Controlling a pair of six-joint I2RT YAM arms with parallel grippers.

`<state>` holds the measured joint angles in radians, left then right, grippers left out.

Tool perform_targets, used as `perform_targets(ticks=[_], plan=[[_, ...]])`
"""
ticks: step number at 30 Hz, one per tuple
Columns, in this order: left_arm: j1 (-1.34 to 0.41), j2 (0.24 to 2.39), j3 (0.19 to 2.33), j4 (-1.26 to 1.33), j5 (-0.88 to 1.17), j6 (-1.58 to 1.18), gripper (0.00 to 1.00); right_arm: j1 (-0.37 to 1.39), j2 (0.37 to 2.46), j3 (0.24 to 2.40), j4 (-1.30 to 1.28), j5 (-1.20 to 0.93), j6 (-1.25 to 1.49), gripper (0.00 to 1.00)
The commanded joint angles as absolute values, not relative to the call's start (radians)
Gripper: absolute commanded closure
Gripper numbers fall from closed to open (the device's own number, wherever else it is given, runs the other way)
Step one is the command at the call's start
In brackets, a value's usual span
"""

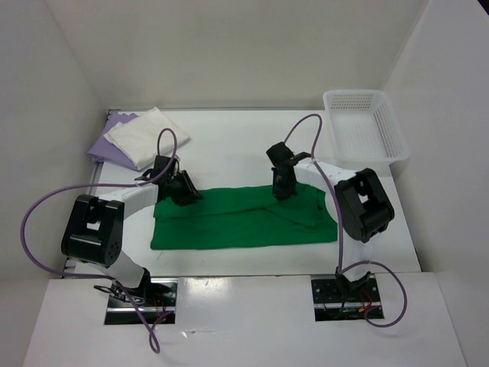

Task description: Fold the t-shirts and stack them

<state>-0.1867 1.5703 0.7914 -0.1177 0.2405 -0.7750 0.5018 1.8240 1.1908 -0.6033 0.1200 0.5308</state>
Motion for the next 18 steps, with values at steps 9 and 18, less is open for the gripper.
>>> perform_targets(ticks=[9,18], plan=[[-0.184,1.574,0.787,-0.066,0.265,-0.781,0.61,0.566,1.609,1.086,-0.779,-0.003,0.569,0.98],[-0.164,1.574,0.787,-0.066,0.285,-0.772,0.61,0.646,1.557,0.991,-0.761,-0.315,0.673,0.92]])
